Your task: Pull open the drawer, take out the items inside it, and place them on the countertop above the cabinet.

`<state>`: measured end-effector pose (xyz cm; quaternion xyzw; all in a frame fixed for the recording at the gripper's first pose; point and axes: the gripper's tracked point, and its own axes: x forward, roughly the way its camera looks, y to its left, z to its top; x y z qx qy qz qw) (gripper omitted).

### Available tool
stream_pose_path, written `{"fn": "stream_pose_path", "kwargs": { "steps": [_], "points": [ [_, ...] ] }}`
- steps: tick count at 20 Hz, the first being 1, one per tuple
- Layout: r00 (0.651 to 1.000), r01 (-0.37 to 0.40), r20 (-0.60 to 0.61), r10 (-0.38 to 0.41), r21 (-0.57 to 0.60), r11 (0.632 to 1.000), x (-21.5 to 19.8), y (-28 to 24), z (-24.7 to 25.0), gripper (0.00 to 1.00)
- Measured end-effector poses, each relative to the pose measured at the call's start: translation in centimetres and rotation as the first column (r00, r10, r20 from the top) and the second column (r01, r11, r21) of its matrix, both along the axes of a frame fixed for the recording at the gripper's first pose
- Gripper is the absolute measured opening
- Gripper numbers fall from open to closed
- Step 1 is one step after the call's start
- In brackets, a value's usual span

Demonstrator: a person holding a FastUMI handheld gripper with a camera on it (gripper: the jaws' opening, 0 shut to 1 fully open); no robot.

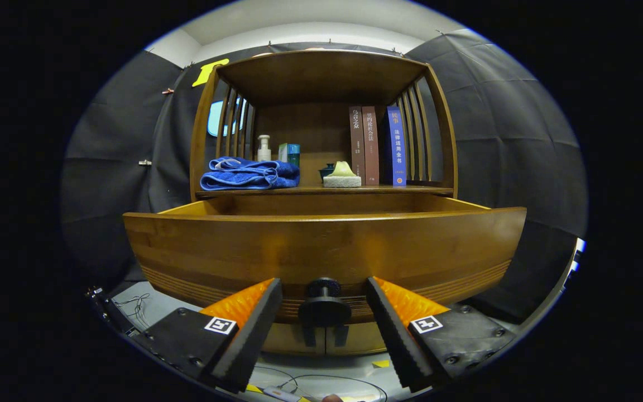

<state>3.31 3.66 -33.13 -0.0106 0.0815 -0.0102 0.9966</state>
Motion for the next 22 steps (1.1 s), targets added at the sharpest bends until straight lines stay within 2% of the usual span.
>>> {"fn": "stream_pose_path", "kwargs": {
  "steps": [22],
  "points": [
    [0.999,0.002,-0.039,-0.001,0.02,1.0,12.0,-0.1,-0.1,1.0]
  ]
}}
